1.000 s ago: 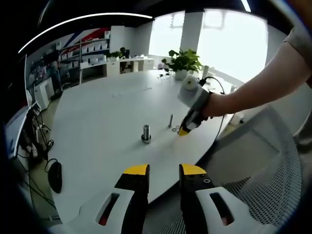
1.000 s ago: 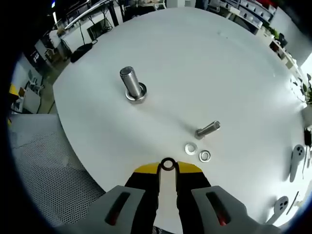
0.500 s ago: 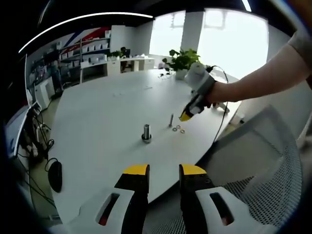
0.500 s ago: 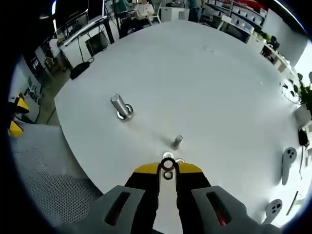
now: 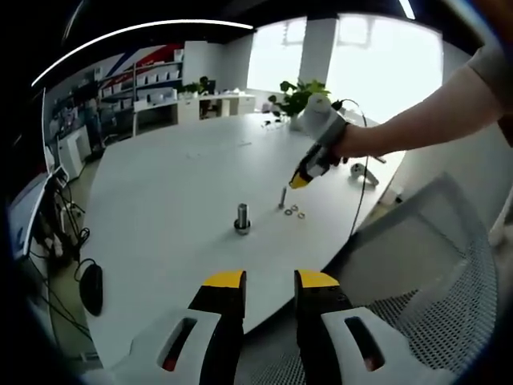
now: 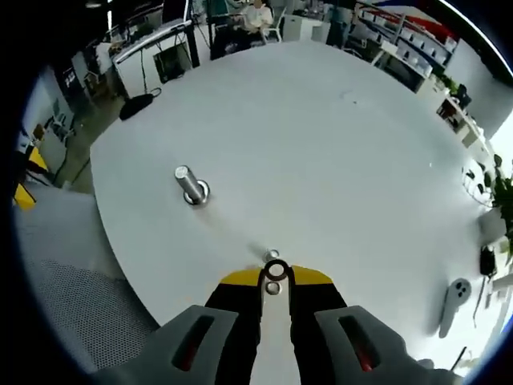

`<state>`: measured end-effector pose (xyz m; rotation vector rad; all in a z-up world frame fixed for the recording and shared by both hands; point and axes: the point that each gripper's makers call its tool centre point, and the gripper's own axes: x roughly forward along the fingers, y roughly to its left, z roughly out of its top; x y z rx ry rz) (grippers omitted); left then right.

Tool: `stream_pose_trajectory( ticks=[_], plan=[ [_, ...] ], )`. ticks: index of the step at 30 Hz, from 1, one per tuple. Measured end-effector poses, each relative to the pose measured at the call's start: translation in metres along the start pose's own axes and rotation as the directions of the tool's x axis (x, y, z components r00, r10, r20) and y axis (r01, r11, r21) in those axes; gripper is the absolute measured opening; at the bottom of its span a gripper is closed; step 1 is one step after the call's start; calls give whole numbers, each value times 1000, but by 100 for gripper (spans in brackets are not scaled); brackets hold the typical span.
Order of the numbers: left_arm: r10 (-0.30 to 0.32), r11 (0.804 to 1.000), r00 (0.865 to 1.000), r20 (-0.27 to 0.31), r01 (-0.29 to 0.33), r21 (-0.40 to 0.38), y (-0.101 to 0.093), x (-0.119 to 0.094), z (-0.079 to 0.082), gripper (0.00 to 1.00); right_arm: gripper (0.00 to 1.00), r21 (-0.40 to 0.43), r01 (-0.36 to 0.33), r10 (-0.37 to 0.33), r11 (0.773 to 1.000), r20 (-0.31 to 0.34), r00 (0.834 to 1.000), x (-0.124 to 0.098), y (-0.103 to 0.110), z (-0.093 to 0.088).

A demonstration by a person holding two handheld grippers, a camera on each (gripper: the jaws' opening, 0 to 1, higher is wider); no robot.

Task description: Place the washer onto the threaded stud by aligning its center hole with the stud, sliding it down to the base, and recovering from edge contact or off-axis alignment until the washer reaches the visible bottom stop.

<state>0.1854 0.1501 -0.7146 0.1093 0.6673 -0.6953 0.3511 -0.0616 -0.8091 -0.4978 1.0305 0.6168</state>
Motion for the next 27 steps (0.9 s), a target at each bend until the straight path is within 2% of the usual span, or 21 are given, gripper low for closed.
stream_pose_trajectory(
  ticks=[9,27],
  plan=[
    [2,1000,1000,2,-2,-3,1,0,0,22,14,2,-29,29,1000,-17,999,5,1,2],
    [7,1000,1000,0,-7,-4,1,0,0,22,14,-8,-32,32,999,-44,999,12,0,6]
  ],
)
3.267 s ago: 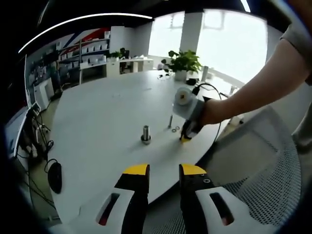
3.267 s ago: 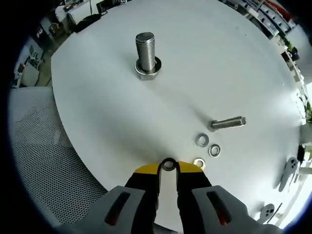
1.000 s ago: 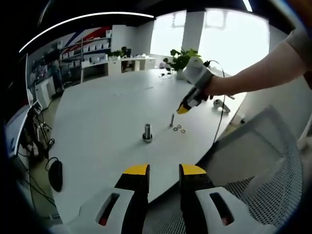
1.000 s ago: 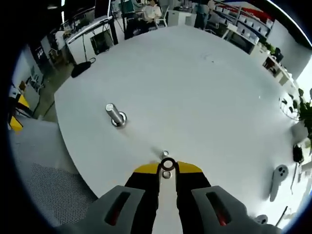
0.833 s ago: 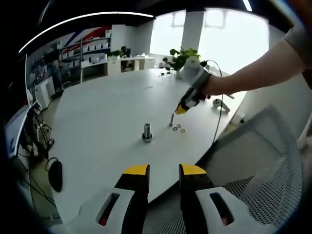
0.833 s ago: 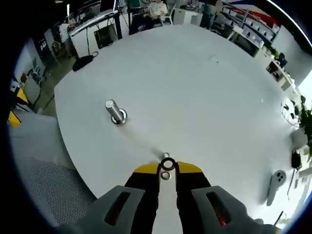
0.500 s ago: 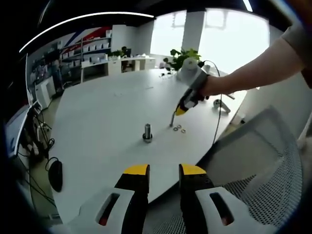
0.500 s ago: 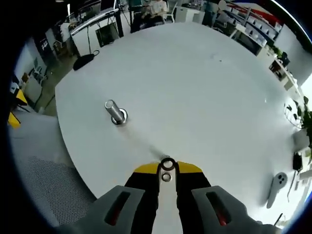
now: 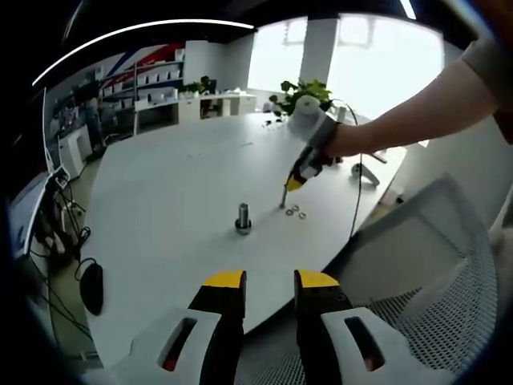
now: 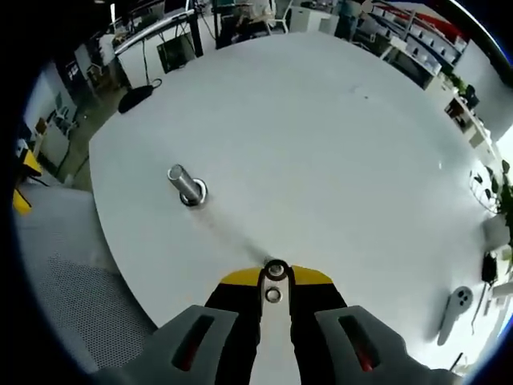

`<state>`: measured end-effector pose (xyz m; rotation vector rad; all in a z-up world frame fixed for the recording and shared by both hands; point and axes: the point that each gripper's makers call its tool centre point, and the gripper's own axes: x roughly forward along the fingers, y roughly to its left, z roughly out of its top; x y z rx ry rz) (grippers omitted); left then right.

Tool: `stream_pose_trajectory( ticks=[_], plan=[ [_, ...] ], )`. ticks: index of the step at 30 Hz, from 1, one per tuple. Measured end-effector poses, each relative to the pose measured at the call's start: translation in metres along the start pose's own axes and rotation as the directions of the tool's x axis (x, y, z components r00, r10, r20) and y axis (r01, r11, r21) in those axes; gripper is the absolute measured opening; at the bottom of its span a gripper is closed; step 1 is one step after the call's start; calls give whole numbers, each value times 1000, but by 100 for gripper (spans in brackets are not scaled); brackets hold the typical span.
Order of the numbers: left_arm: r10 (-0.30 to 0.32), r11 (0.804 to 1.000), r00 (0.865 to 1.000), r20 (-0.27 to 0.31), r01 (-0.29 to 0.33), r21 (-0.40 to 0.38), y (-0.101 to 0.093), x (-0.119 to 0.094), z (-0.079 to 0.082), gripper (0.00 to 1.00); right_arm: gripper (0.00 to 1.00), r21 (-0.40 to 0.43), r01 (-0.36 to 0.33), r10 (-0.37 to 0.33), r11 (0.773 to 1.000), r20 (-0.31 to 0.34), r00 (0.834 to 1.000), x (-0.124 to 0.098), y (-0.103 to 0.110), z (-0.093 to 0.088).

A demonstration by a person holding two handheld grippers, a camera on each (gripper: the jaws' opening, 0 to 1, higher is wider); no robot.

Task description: Place the washer onto the threaded stud by aligning its center hole with the stud, sliding it down to the base, and recovering from edge contact or off-axis alignment until the washer reaches the visible bottom stop.

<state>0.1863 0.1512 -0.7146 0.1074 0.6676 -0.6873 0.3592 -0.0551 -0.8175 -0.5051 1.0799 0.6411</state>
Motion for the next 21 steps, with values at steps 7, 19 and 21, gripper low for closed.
stream_pose_trajectory(
  ticks=[7,19,21],
  plan=[
    [0,1000,1000,-2,0,-1,0,0,0,21,14,-16,-2,2,1000,-21,1000,4,0,0],
    [0,1000,1000,-10,0,-2,0,0,-2,21,14,-52,-3,0,999,-63,998,20,-1,-8],
    [2,1000,1000,-8,-2,-3,0,0,-1,21,14,-49,-7,3,999,-76,997,25,0,-11]
  ],
)
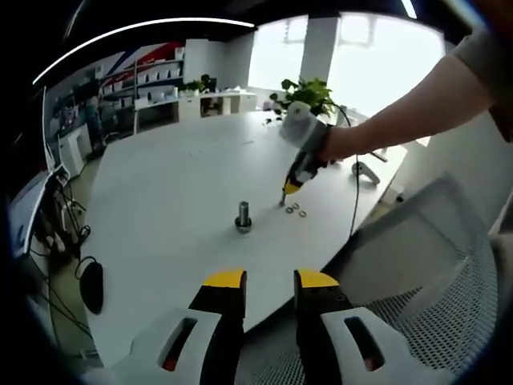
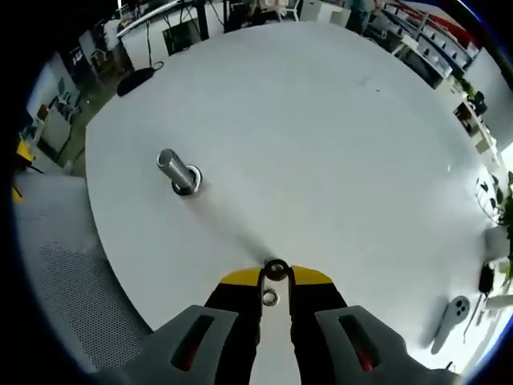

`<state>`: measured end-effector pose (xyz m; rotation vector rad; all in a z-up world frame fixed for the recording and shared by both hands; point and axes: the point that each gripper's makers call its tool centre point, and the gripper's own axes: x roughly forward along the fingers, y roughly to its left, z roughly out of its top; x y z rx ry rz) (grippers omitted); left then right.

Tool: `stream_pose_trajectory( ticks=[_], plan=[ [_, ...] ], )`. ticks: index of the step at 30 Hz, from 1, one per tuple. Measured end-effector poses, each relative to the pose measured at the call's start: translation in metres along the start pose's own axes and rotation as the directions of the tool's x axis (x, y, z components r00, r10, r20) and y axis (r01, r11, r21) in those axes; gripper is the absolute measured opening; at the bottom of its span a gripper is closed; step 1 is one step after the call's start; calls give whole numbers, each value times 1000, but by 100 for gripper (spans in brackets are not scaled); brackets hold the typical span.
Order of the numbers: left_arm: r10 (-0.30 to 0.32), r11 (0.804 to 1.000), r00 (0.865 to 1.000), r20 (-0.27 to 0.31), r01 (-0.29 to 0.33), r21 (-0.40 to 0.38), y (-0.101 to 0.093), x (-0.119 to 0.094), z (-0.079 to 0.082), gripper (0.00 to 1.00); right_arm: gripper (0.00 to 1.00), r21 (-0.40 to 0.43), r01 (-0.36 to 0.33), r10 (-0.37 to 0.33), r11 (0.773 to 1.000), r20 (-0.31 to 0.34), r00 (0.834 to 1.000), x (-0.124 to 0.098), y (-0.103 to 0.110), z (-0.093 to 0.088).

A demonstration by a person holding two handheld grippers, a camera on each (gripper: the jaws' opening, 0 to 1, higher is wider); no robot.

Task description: Place the washer onto the threaded stud by aligning its center hole with the stud, sliding it down to the base, and recovering from edge contact or off-axis alignment until the washer reaches the visible bottom stop.

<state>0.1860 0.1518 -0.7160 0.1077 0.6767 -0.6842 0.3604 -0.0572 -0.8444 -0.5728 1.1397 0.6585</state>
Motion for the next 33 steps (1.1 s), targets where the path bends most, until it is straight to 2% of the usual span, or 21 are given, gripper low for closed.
stream_pose_trajectory(
  ticks=[4,17,23,26,33],
  plan=[
    [4,1000,1000,2,-4,-5,1,0,0,21,14,-3,-8,8,1000,-25,1000,10,2,-6],
    [-1,1000,1000,-9,1,-12,1,1,-2,21,14,-6,-28,28,1000,-61,998,27,8,-6],
    [-2,1000,1000,-14,2,-13,0,1,-3,21,15,14,-32,33,999,-62,998,28,7,-6],
    [-4,1000,1000,-12,4,-12,0,1,-2,21,15,60,-54,59,997,-88,994,26,11,-13],
    [-10,1000,1000,-15,10,-7,-2,1,-3,21,15,48,-32,35,998,-60,998,13,6,-19]
  ],
)
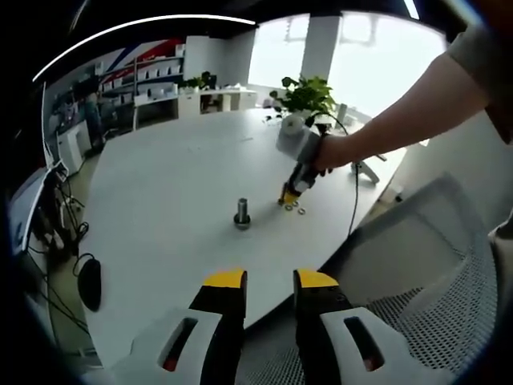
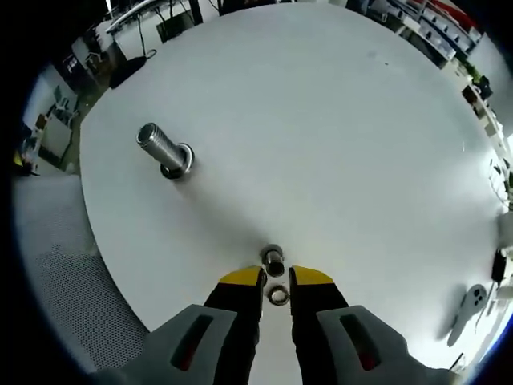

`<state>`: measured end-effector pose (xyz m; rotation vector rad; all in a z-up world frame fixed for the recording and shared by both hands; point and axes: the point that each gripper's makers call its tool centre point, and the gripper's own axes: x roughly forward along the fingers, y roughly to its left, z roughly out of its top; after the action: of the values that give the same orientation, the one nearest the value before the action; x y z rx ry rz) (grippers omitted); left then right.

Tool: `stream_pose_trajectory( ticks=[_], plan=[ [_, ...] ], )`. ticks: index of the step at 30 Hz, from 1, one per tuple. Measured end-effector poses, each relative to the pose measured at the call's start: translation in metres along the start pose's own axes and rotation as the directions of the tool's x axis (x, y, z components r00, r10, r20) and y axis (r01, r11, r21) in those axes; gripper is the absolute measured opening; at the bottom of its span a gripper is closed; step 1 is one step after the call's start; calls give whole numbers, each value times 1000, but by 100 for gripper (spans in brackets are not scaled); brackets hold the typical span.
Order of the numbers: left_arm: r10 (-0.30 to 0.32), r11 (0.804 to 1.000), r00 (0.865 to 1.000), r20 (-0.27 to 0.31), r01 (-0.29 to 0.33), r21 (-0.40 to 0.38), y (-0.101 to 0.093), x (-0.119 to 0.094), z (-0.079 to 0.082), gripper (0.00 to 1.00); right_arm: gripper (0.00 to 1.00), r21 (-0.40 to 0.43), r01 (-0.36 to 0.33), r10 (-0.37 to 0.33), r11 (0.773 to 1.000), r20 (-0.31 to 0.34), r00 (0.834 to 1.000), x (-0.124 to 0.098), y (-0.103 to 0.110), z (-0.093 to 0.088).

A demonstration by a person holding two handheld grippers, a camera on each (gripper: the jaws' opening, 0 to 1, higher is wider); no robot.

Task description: Place the washer onto the threaded stud by aligning its center hole with the stud, sliding it down to the base, and recovering from edge contact or off-axis alignment until the washer reaches the visible bottom stop.

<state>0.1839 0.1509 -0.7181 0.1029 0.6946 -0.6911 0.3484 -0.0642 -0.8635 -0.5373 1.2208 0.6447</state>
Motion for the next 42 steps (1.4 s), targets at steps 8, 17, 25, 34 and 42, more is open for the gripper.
stream_pose_trajectory(
  ticks=[8,17,25,34,42],
  plan=[
    [-3,1000,1000,-6,3,4,0,1,-1,21,16,49,-9,9,999,-8,1000,-10,-5,-23],
    [-2,1000,1000,-8,2,8,0,1,-2,21,17,-6,-37,37,999,-23,999,-4,13,-38],
    [2,1000,1000,-11,-2,8,1,0,-3,21,19,-1,-54,54,999,-39,998,2,22,-44],
    [11,1000,1000,-7,-11,5,3,0,-2,21,18,-50,-32,30,998,-35,999,5,18,-40],
    [9,1000,1000,-11,-9,8,2,1,-2,21,18,-70,-32,31,997,-10,999,4,18,-40]
  ],
)
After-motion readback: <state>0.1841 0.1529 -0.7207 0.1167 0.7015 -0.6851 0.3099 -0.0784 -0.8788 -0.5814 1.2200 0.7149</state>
